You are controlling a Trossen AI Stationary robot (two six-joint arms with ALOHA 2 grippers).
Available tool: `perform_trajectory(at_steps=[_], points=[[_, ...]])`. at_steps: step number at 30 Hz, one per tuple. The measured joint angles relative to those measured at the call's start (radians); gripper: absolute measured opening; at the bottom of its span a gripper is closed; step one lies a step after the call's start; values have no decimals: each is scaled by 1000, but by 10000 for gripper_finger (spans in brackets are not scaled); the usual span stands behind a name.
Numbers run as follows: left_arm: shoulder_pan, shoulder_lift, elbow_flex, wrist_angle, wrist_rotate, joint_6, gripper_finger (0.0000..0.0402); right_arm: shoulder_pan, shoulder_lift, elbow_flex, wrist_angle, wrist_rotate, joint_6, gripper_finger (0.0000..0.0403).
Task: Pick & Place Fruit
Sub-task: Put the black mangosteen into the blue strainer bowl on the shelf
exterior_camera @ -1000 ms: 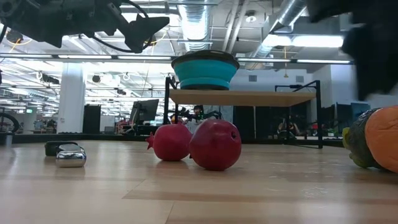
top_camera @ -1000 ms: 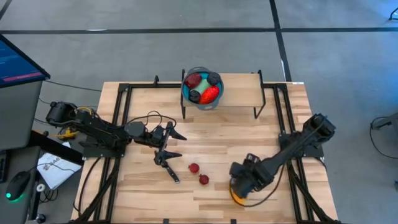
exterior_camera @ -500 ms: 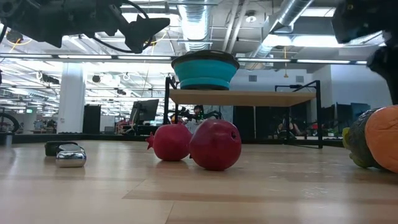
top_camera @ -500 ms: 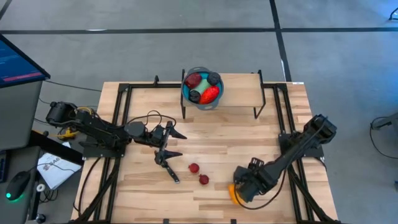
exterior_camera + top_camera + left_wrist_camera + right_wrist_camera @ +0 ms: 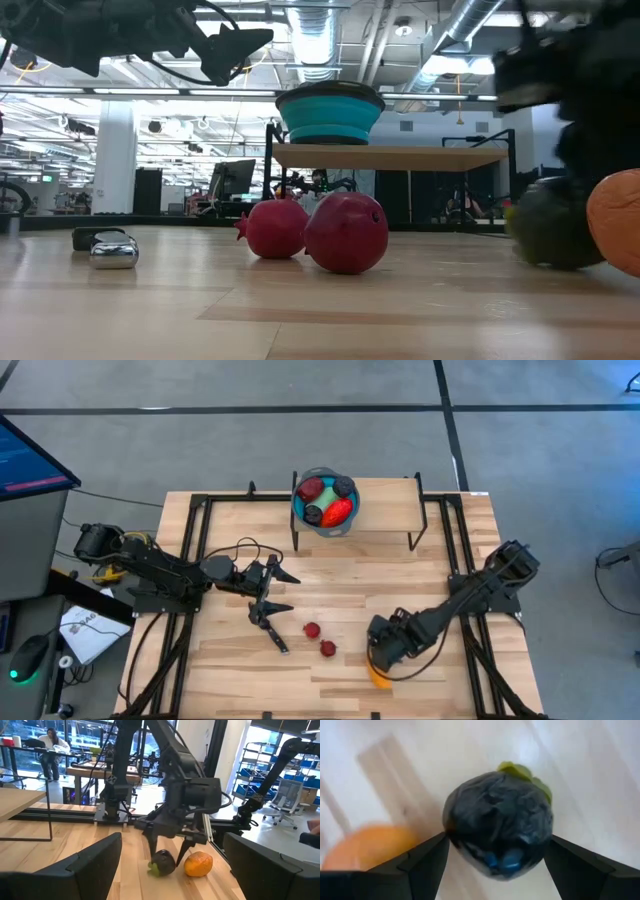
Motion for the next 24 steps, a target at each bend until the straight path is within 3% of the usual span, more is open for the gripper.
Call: perform_trajectory(at_steps=[10,18,24], points=[[0,0,0,-1,1,-1,341,-107,11,-15,64,126,-124,303],[0,0,0,-2,1,-4,341,-155,11,-15,101,205,-196,256],[-1,0,0,-3,6,-5,341,-123,11,-14,104,266,-207,231]])
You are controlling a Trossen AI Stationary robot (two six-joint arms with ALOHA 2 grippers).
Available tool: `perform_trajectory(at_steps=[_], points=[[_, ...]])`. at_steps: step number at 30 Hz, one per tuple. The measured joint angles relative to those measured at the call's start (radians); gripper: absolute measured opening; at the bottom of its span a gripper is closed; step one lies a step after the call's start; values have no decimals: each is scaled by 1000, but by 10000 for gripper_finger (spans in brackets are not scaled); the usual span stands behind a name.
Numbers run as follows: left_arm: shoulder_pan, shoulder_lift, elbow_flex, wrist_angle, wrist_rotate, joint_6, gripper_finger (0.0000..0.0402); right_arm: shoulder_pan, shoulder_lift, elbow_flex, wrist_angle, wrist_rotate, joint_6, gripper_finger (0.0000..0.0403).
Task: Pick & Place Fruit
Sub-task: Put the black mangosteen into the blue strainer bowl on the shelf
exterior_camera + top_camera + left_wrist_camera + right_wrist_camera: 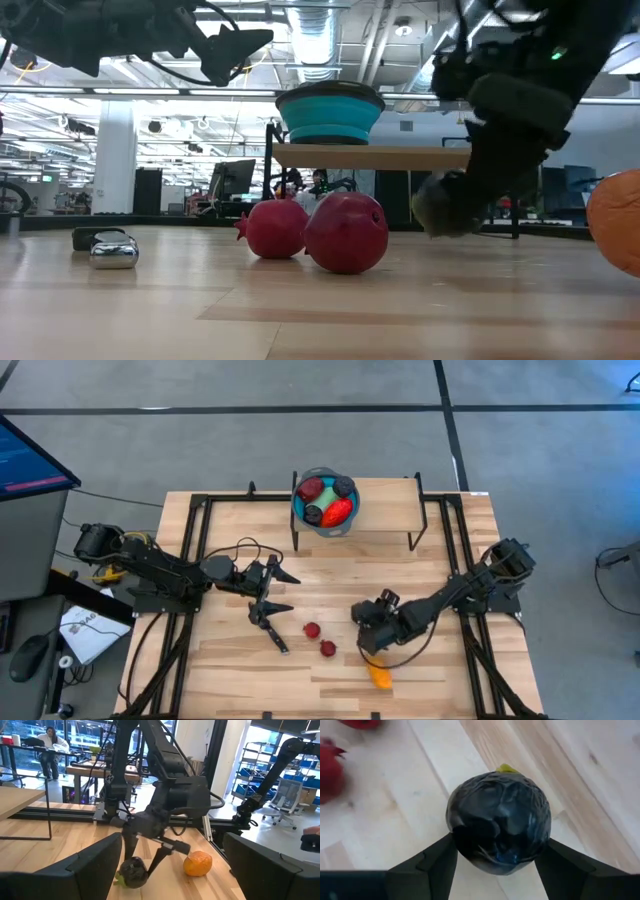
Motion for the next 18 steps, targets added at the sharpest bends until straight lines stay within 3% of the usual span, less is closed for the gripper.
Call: perform_trajectory(at_steps=[4,7,11,15,18], points=[[2,0,0,-9,11,-89,341,70,0,0,125,195,0,231],[27,0,0,-8,13,-251,341,110,1,0,353,405,-95,234],[70,0,0,-8,10,-390,341,112,5,0,690,557,-498,234],[84,0,0,-6,33,-426,341,81,5,1,940,562,-967,234],[66,0,0,1,35,-413,341,46,5,1,1037,561,-1190,235]])
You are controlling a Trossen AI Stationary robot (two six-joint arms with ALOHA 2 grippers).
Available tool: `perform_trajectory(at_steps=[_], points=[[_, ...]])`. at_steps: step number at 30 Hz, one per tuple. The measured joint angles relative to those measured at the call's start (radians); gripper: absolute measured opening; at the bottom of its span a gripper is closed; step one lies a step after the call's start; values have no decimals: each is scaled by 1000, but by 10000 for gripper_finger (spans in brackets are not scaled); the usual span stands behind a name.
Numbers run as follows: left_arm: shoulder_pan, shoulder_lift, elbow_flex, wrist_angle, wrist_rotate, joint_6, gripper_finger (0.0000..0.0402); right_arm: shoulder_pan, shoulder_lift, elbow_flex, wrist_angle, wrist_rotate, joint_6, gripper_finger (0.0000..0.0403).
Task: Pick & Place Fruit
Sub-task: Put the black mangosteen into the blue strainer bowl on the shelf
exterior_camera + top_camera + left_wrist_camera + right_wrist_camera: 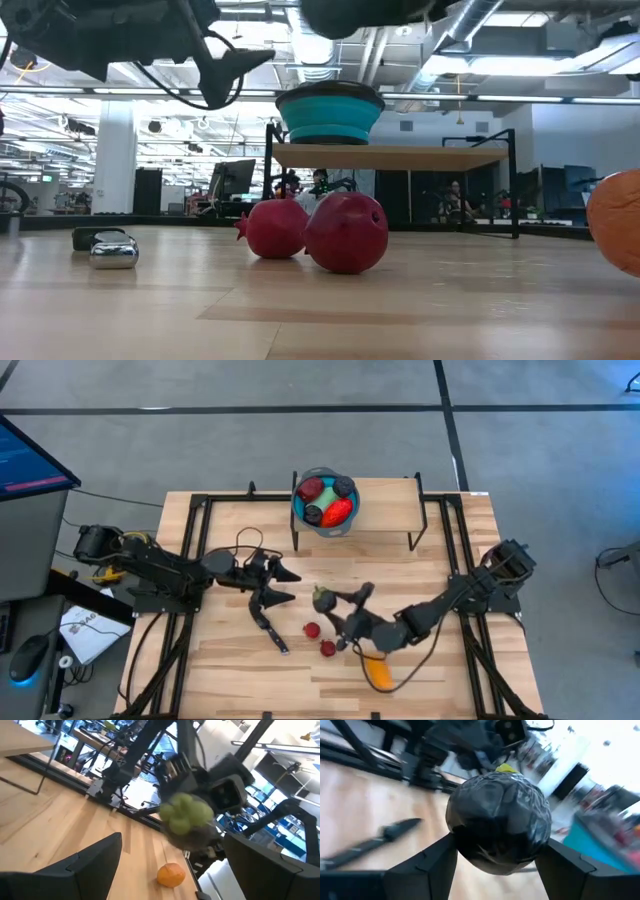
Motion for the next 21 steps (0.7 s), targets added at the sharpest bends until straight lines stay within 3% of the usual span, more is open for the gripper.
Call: perform_trajectory(at_steps=[4,9,15,21], points=[[-30,0,0,50,-38,60,349,-46,0,0,62,-30,-141,235],[-37,5,8,64,-131,100,367,-85,1,0,78,-70,-171,235],[-37,97,81,66,-191,77,380,-102,1,13,74,-83,-196,235],[-36,216,178,67,-142,42,379,-102,1,30,73,-82,-246,235]])
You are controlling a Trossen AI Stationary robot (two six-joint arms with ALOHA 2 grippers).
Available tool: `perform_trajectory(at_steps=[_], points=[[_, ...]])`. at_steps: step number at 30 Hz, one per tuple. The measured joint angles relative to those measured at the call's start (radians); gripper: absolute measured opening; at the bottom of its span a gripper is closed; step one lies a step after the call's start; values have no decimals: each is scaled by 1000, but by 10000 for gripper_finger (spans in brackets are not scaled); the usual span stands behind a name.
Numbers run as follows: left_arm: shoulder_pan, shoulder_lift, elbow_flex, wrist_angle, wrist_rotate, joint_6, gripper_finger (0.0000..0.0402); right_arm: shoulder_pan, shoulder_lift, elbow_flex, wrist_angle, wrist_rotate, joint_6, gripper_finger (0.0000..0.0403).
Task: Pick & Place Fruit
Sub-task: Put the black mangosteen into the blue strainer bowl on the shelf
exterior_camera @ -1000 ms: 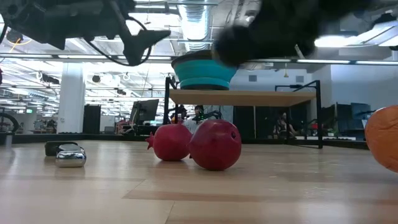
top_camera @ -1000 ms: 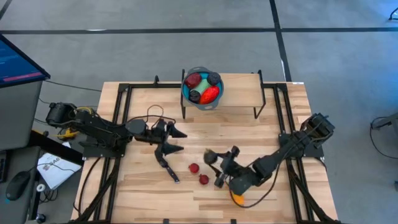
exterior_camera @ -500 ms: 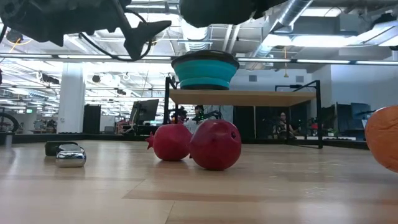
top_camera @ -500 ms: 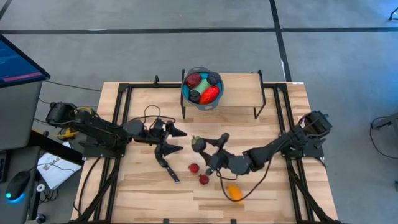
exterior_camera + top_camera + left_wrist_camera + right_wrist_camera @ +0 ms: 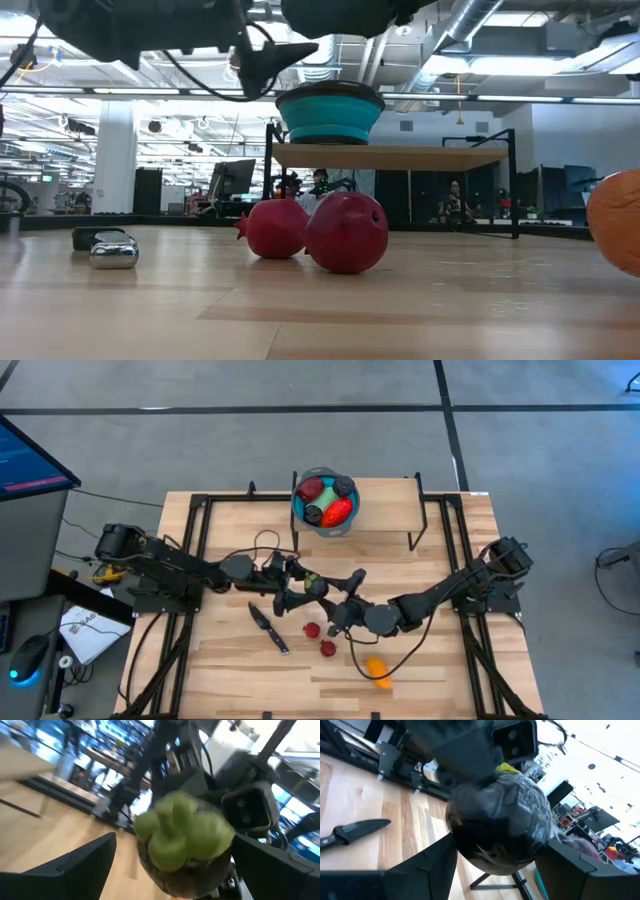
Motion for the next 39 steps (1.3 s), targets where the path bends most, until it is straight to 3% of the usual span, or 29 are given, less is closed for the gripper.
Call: perform_trajectory(at_steps=[8,19,25,30,39], points=[[2,55,54,1,74,-29,362,0,0,1,-19,0,-3,235],[3,64,55,-26,107,34,242,0,-3,4,-119,-9,167,250],[2,58,57,-13,120,143,261,0,-1,0,-194,-27,257,311],[2,33,56,-24,120,212,261,20,-1,-1,-333,-24,437,347],[2,-77,56,-172,76,357,258,93,-3,0,-562,39,852,341]])
